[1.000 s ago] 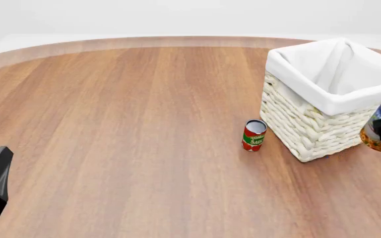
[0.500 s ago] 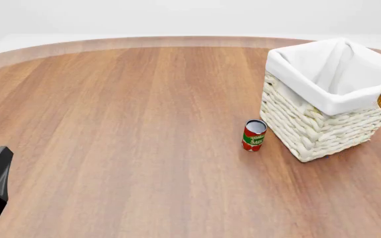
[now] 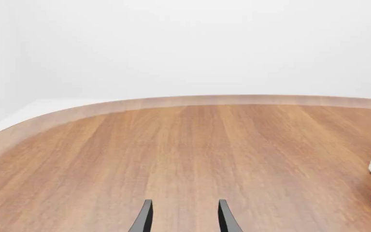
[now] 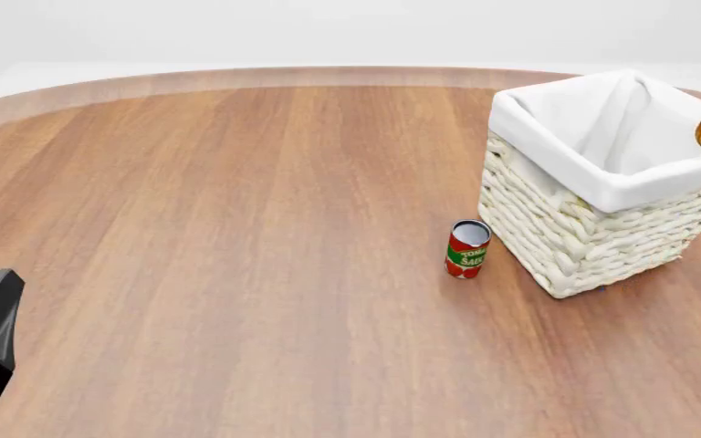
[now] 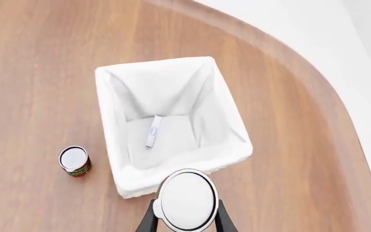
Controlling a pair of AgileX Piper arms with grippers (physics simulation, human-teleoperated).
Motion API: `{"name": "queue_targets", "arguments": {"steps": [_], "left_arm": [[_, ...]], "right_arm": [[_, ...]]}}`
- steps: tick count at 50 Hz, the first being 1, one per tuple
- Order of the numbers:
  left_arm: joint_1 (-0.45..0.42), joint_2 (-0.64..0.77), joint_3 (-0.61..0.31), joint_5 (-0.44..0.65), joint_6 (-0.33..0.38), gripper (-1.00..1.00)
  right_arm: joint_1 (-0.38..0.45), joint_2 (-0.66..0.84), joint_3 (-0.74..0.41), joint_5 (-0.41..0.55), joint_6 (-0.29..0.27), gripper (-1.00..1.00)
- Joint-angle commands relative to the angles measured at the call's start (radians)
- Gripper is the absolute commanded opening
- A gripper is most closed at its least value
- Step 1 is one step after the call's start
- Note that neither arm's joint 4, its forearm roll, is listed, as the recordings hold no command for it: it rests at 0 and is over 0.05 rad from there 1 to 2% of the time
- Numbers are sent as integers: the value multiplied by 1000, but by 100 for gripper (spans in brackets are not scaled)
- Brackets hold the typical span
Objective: Pick up the alphabet soup and the cream cheese box, and put them in the basket.
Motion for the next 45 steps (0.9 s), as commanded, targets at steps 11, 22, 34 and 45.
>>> {"name": "queue_targets", "arguments": {"steps": [11, 22, 34, 45], "left_arm": [[0, 0, 0, 0, 0, 100], [0, 0, 0, 0, 0, 100], [0, 0, 0, 0, 0, 100], [0, 0, 0, 0, 0, 100]], "right_arm": [[47, 117, -63, -82, 36, -100], [69, 187, -58, -154, 56, -100], [79, 243, -48, -209, 64, -100], [95, 311, -29, -269, 71, -100]]}}
